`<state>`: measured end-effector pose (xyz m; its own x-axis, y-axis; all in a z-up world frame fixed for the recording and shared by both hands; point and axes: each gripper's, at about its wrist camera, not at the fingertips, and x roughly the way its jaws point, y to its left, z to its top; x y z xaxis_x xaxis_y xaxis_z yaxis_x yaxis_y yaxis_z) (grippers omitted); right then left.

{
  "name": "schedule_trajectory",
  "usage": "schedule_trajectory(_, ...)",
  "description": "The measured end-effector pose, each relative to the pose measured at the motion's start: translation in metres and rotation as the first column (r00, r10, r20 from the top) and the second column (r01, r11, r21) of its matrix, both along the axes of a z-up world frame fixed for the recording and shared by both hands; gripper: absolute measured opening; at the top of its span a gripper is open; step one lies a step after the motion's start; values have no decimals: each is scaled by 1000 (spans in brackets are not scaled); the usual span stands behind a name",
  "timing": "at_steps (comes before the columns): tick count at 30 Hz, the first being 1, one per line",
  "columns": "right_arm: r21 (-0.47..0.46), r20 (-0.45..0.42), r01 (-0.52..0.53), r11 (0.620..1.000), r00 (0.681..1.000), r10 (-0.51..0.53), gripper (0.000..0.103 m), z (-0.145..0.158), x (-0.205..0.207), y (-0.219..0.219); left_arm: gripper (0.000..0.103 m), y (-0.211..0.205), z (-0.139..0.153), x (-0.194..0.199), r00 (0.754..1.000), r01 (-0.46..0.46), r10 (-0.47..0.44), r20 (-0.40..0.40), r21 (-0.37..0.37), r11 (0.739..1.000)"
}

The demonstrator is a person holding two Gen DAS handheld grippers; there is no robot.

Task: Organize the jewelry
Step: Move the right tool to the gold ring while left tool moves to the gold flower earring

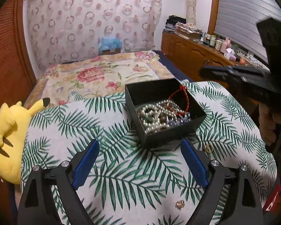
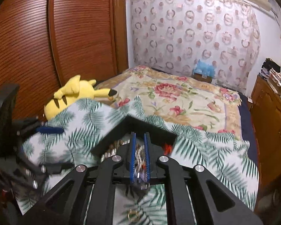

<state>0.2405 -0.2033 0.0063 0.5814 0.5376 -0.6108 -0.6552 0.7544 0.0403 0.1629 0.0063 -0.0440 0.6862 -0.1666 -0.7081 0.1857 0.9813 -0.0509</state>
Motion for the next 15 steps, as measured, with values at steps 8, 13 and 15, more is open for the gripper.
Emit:
schedule_trajectory(8, -46, -61, 15, 999, 998, -18, 26, -38, -44, -24, 86, -3, -20, -17, 999, 8, -8, -51, -5, 1000)
schedule_trajectory(13, -78, -115, 9, 997, 993, -18, 41, -62, -59, -34, 86, -6, -34, -28, 996, 28, -29, -85, -13, 1000)
schedule_trajectory(15, -93, -135, 7, 996, 991, -20, 41, -72, -61, -36, 86, -6, -37, -31, 995, 28, -30, -93, -16, 999)
